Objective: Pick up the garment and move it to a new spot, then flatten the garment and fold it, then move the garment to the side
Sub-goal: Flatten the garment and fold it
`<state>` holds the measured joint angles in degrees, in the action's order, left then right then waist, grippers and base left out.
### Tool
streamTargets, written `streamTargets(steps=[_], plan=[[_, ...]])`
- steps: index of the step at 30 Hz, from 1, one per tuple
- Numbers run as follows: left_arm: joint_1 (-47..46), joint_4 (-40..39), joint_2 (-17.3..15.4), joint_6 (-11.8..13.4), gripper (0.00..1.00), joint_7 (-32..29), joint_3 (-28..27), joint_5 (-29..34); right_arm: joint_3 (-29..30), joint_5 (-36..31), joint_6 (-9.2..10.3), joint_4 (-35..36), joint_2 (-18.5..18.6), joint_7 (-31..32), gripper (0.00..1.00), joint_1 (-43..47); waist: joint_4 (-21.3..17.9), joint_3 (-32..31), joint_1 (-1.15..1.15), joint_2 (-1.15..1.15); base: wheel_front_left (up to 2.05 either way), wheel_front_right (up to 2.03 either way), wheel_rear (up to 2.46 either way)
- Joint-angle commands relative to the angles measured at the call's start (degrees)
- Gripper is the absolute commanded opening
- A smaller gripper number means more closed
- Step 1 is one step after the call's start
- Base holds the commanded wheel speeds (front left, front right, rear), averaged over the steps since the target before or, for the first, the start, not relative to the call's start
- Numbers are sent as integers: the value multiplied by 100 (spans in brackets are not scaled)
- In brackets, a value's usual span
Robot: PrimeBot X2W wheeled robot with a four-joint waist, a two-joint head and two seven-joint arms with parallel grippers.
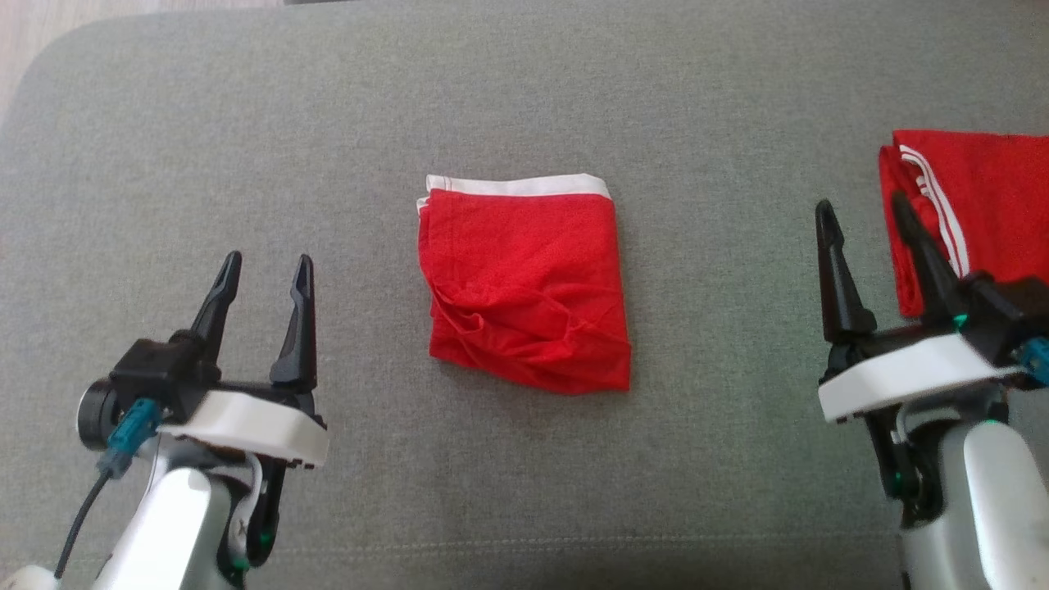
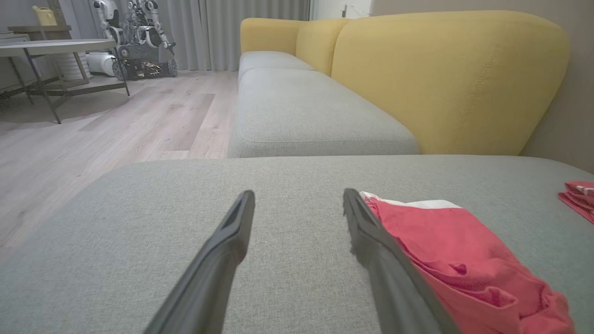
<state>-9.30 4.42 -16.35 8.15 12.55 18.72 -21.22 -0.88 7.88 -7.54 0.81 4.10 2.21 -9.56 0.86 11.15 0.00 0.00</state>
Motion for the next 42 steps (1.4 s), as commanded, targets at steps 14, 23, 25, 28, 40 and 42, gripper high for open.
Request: streamTargets(steps=[14, 23, 25, 28, 40, 42], plan=[[-9, -341, -241, 92, 100, -125, -202, -1, -82, -10, 5, 612, -64, 249, 100, 197, 34, -52, 0, 0, 0, 0, 0], [-17, -356, -267, 105, 100, -117, -181, -25, -54, 26, 5, 613, -89, 272, 100, 195, 52, -29, 0, 0, 0, 0, 0], [-29, -361, -268, 106, 100, -118, -167, -25, -45, 88, 5, 584, -94, 260, 100, 168, 67, -18, 0, 0, 0, 0, 0], [-91, -382, -257, 101, 100, -121, -129, -20, -60, 128, 5, 436, -100, 266, 0, 44, 141, 42, 0, 0, 0, 0, 0], [-462, -301, -136, -15, 100, -45, 35, -6, -1435, 524, 5, -1376, -111, 31, 0, -1187, 568, 375, 0, 0, 0, 0, 0], [-519, -256, -97, -37, 100, -22, 69, -9, -1767, 661, 5, -1825, -114, -75, 0, -1368, 645, 410, 0, 0, 0, 0, 0]])
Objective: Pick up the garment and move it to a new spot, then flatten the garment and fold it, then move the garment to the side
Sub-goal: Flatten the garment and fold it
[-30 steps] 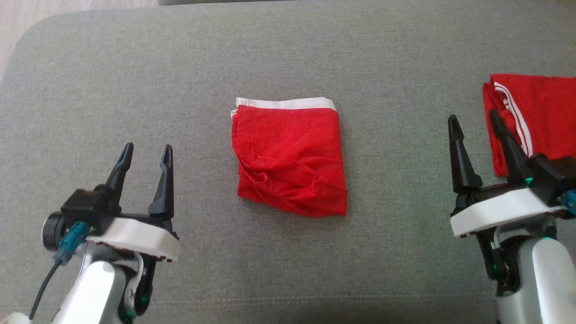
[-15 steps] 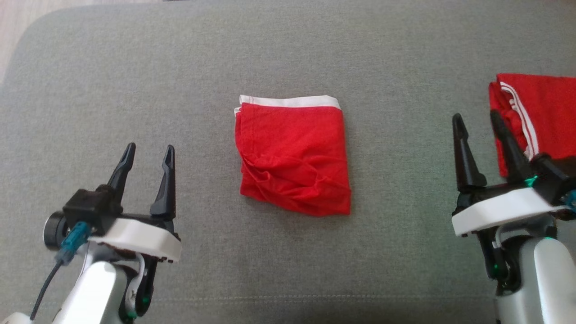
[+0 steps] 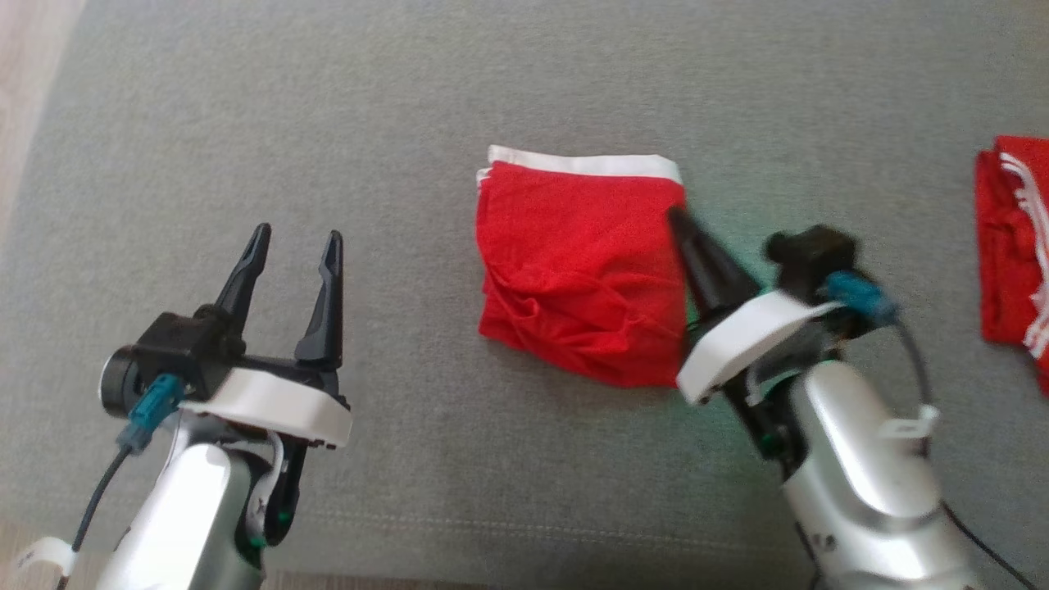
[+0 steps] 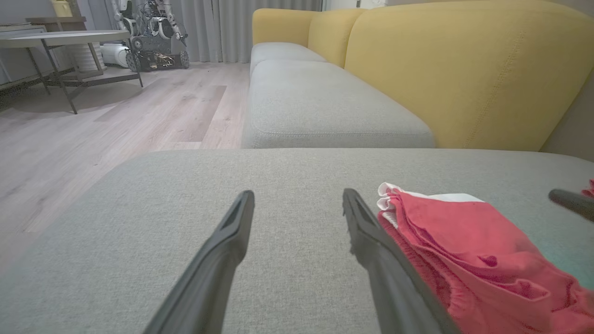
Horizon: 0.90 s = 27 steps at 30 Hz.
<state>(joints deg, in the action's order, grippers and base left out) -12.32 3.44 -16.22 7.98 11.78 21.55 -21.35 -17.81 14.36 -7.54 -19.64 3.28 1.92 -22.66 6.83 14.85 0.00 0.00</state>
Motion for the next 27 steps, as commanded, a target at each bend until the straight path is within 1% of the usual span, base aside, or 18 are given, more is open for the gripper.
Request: streamTargets(steps=[1, 6, 11, 18, 23, 27], plan=[[-241, -137, -93, -29, 100, 67, -201, 3, -231, 101, 5, 11, -34, -103, 0, -129, 81, 55, 0, 0, 0, 0, 0], [-329, -34, -19, -64, 100, 126, -158, -16, -1034, 627, 5, -762, -38, -354, 0, -388, 207, 126, 0, 0, 0, 0, 0], [-365, 48, 10, -80, 100, 174, -151, -29, -1689, 1018, 5, -1096, -39, -499, 0, -481, 256, 146, 0, 0, 0, 0, 0], [-344, 84, -5, -57, 100, 211, -172, -39, -2340, 1340, 5, -1111, -39, -540, 0, -414, 200, 133, 0, 0, 0, 0, 0], [-300, 102, -19, -29, 100, 219, -183, -64, -2611, 1400, 5, -1000, -39, -667, 0, -408, 103, 59, 0, 0, 0, 0, 0], [-230, 103, -60, -2, 100, 211, -207, -90, -2753, 1425, 5, -724, -1, -801, 0, -427, -17, -56, 0, 0, 0, 0, 0]])
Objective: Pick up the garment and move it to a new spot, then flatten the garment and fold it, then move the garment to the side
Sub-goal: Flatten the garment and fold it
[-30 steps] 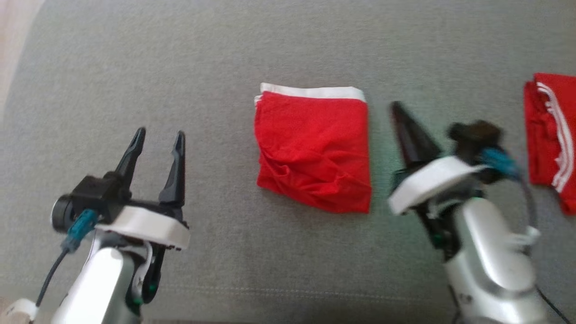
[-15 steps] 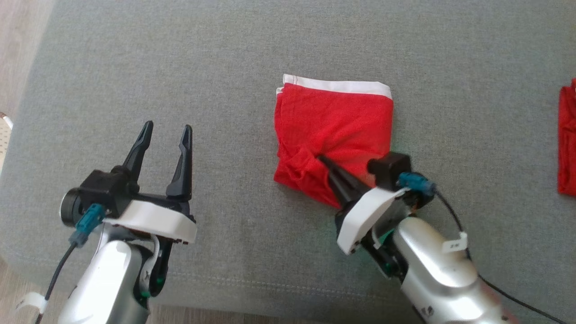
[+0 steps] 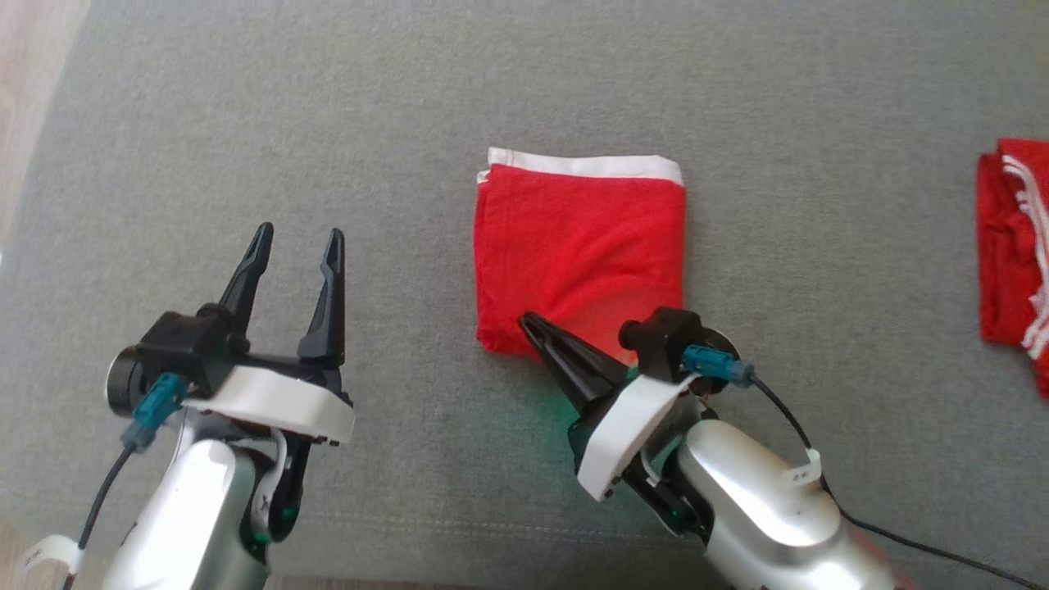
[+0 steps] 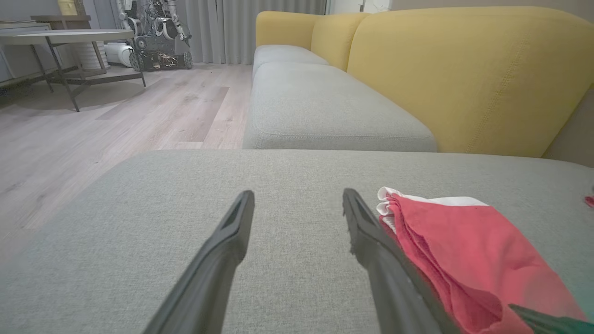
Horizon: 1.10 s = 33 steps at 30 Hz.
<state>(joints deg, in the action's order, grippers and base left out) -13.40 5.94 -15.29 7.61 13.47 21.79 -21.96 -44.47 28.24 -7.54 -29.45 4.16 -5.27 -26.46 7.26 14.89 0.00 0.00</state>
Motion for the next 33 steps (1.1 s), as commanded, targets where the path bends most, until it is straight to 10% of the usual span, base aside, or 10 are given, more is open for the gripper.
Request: streamTargets(steps=[1, 13, 14, 15, 23, 33], plan=[[-101, -150, -166, 47, 100, 37, -234, -29, -85, 64, 5, 335, -64, -97, 0, -36, -95, -95, 0, 0, 0, 0, 0], [123, -255, -360, 169, 100, -70, -262, -4, 1621, -367, 5, 1126, 178, -192, 4, 417, -430, -471, 0, 0, 0, 0, 0], [144, -267, -376, 183, 100, -80, -273, -8, 1862, -456, 5, 1220, 185, -182, 40, 488, -455, -500, 0, 0, 0, 0, 0], [166, -282, -393, 197, 100, -91, -282, -12, 2120, -553, 5, 1326, 192, -177, 100, 565, -481, -528, 0, 0, 0, 0, 0], [369, -404, -534, 280, 100, -170, -293, 4, 3709, -1364, 5, 2254, 129, 240, 100, 1309, -593, -777, 0, 0, 0, 0, 0], [777, -489, -660, 389, 100, -242, -297, -36, 4247, -1873, 5, 3149, 14, 858, 100, 2157, -635, -1151, 0, 0, 0, 0, 0]])
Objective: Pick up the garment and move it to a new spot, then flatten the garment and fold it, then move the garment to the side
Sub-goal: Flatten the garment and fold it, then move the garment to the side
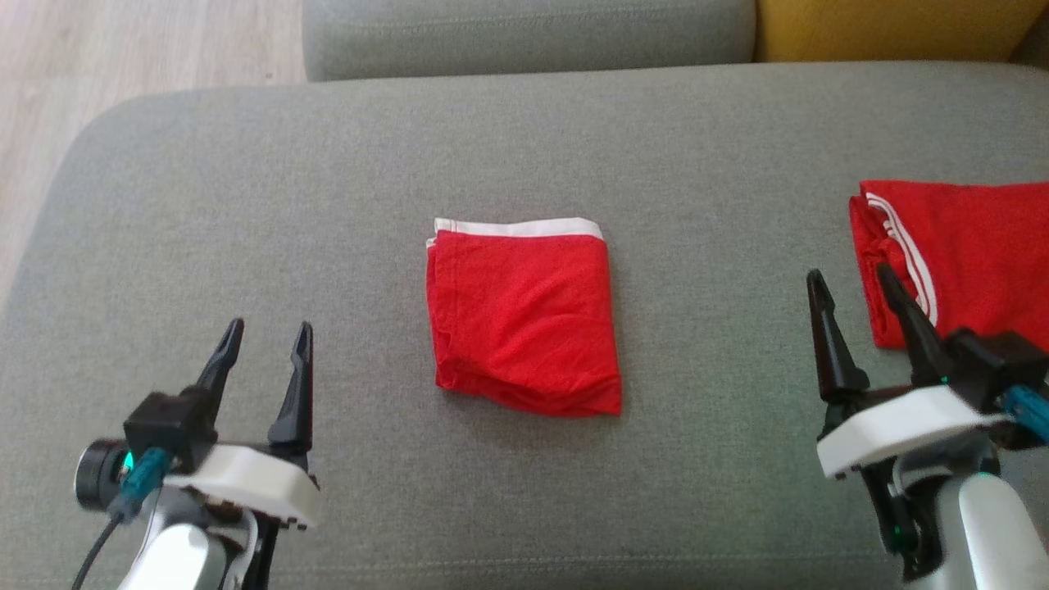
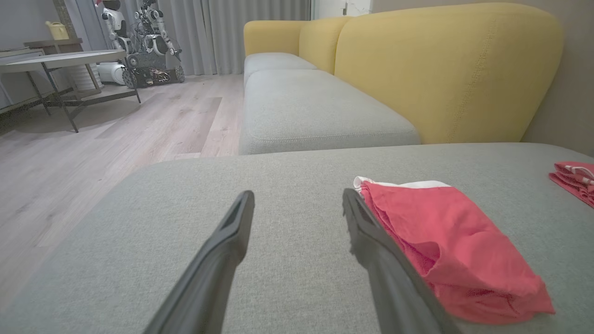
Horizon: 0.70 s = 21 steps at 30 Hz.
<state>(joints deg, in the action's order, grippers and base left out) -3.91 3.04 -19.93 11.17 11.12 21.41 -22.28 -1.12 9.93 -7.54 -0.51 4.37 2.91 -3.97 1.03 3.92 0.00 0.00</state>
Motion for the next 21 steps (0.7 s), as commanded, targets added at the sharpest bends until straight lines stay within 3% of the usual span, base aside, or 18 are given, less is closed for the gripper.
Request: streamTargets(steps=[1, 21], plan=[[-131, -207, -206, 44, 100, -14, -252, -3, -74, -62, 5, 313, -15, 85, 100, -30, -13, -84, 0, 0, 0, 0, 0], [270, -343, -320, 153, 100, -127, -190, -95, 35, -86, 5, 782, -109, 466, 100, 586, 1, -419, 0, 0, 0, 0, 0]])
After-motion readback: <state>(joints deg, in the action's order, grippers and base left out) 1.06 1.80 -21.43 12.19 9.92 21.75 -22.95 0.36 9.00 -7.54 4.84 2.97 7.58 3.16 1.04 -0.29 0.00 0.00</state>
